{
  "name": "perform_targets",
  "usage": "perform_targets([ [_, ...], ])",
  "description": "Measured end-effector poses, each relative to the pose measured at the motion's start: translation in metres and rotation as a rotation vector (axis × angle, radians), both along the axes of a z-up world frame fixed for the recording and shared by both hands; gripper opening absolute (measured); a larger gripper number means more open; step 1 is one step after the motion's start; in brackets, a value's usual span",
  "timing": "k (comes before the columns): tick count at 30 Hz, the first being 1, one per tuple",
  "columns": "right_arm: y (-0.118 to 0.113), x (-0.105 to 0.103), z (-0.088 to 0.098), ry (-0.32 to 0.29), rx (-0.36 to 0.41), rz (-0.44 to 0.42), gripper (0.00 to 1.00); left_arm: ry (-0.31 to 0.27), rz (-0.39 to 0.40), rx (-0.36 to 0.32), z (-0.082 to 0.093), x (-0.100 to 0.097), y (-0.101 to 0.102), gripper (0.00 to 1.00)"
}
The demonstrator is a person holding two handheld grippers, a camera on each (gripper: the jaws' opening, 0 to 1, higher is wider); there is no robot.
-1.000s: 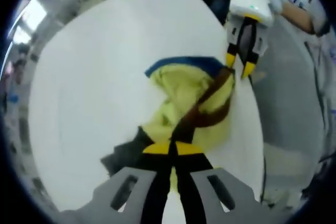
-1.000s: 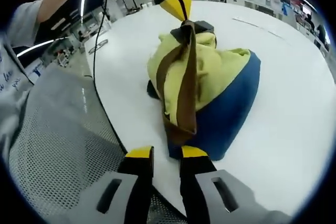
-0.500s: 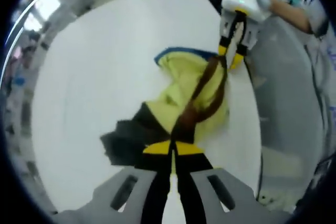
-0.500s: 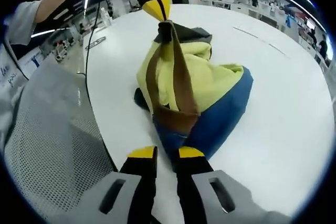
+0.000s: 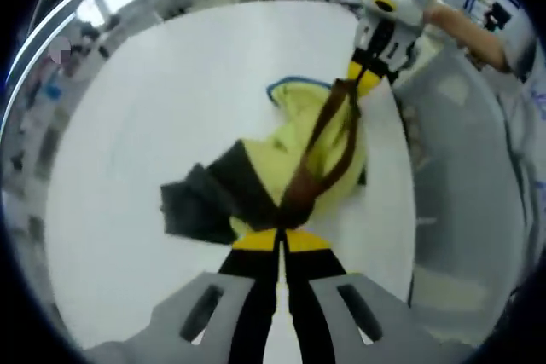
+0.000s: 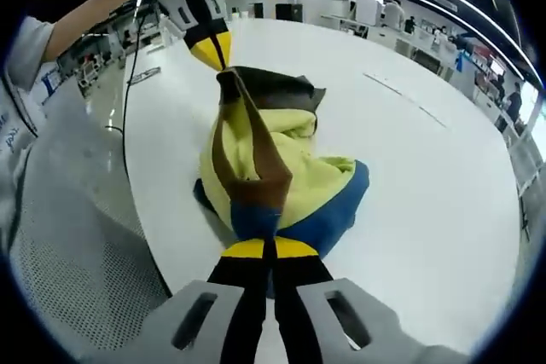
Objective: Fold the garment on the visible template until the final outline fits inside the template.
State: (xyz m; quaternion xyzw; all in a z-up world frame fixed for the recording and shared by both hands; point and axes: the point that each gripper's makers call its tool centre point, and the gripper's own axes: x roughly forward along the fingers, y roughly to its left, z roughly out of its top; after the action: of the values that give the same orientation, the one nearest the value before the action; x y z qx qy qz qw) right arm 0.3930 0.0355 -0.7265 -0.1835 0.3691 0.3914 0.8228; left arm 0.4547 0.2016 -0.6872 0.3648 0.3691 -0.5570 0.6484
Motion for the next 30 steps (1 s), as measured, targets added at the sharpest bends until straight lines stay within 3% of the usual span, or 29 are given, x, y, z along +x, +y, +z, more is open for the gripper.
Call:
perform_targets([
  [12,0.010,0.030,0.053,-0.104,-0.022,0.032,0.01,-0.039,0.078,-0.038,0.022,0.001,0.017,0.00],
  [23,0.013,0.063,0.102,-0.219,-0.047,0.051,0.01,-0.127,0.136,-0.085,0.065,0.020,0.026,0.00],
  [30,0.015,0.083,0.147,-0.306,-0.027,0.058,0.01,-0.168,0.146,-0.081,0.099,0.024,0.027,0.00],
])
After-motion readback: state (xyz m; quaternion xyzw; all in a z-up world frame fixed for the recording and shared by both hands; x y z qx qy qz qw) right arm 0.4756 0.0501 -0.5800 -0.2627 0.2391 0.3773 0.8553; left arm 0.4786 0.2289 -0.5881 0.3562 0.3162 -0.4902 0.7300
